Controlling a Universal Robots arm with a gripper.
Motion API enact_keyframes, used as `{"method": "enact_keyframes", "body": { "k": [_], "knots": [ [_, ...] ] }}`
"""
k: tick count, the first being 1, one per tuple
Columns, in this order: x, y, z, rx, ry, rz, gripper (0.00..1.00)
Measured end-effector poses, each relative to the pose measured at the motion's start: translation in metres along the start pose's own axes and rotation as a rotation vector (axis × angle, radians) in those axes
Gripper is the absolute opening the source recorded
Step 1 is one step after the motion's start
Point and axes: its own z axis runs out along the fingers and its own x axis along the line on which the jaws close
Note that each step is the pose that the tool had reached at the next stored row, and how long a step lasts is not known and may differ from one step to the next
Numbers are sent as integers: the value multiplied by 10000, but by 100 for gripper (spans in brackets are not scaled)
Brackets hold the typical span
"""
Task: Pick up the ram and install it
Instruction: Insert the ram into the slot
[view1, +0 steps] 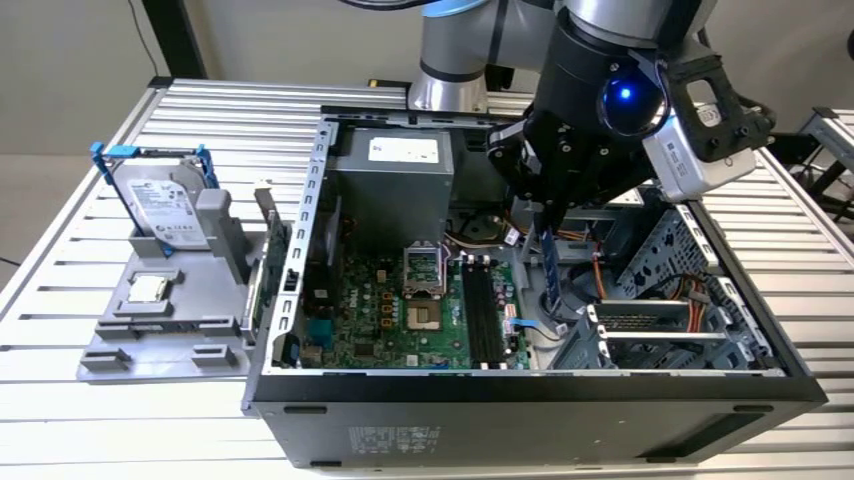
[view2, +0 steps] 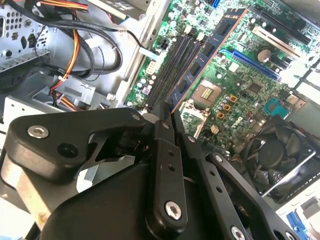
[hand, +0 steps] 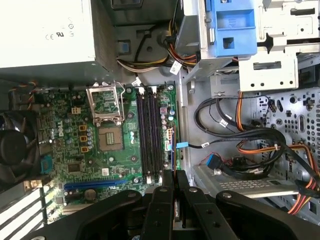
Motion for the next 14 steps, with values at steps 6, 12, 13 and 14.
{"method": "enact_keyframes", "body": {
  "k": [6, 12, 13, 14],
  "knots": [
    [0, 0, 0, -1, 0, 1, 0],
    [-7, -1, 62, -1, 1, 0, 0],
    [-10, -2, 81, -1, 1, 1, 0],
    [-15, -2, 99, -1, 1, 1, 0]
  ]
}}
